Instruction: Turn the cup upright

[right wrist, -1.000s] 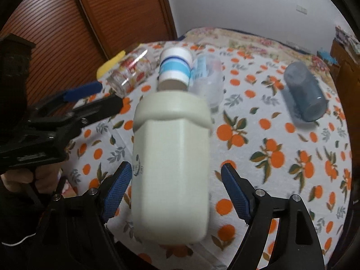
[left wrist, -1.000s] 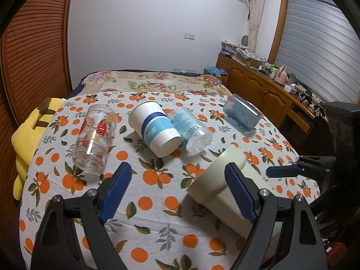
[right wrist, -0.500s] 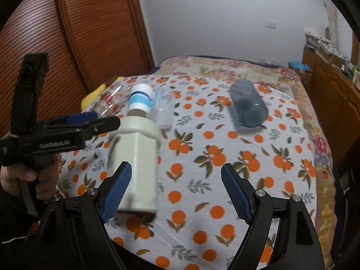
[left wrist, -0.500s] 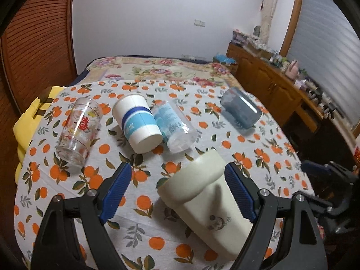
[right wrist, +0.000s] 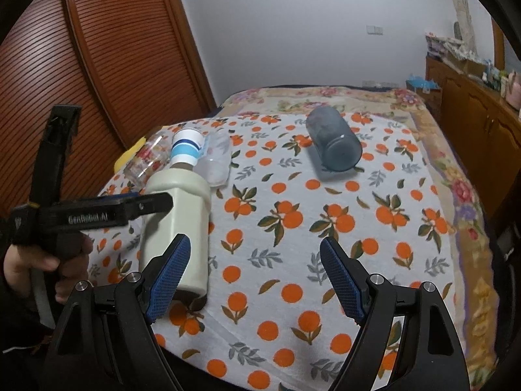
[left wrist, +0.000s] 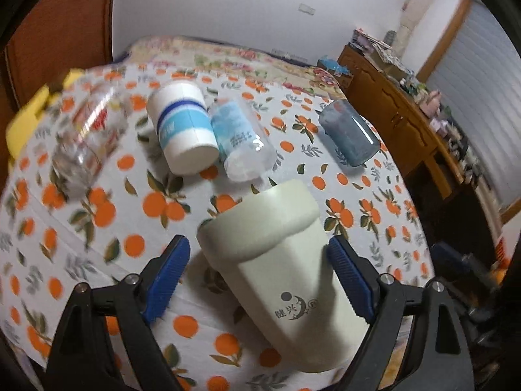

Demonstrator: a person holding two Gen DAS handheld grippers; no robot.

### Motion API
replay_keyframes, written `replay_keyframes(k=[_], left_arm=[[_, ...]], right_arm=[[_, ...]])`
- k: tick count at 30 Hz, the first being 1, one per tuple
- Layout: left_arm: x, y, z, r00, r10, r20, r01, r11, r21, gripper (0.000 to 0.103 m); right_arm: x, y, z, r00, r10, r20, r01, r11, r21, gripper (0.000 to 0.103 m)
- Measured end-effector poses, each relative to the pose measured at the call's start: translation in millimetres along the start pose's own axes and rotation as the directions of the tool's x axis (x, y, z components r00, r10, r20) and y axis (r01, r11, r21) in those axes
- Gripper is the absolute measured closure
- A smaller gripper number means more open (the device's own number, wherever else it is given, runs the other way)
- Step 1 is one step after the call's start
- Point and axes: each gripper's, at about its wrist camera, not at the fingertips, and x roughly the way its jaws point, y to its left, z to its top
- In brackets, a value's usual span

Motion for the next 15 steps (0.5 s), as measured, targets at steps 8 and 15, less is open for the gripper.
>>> replay_keyframes(k=[8, 15], left_arm=[[10.8, -0.1, 1.4, 0.997, -0.043, -0.061, 0.038, 0.995, -0.092, 0.013], [26.8, -5.8, 5.7, 0.989, -0.082, -0.123, 0.067, 0.99, -0.126, 0.012]], right_arm=[[2.6, -1.1, -2.1, 1.0, 0.007, -0.001, -0.007, 1.0, 0.012, 0.019], [4.2, -3.6, 3.3, 0.999, -0.052, 0.015, 0.053, 0.999, -0.013, 0.019]])
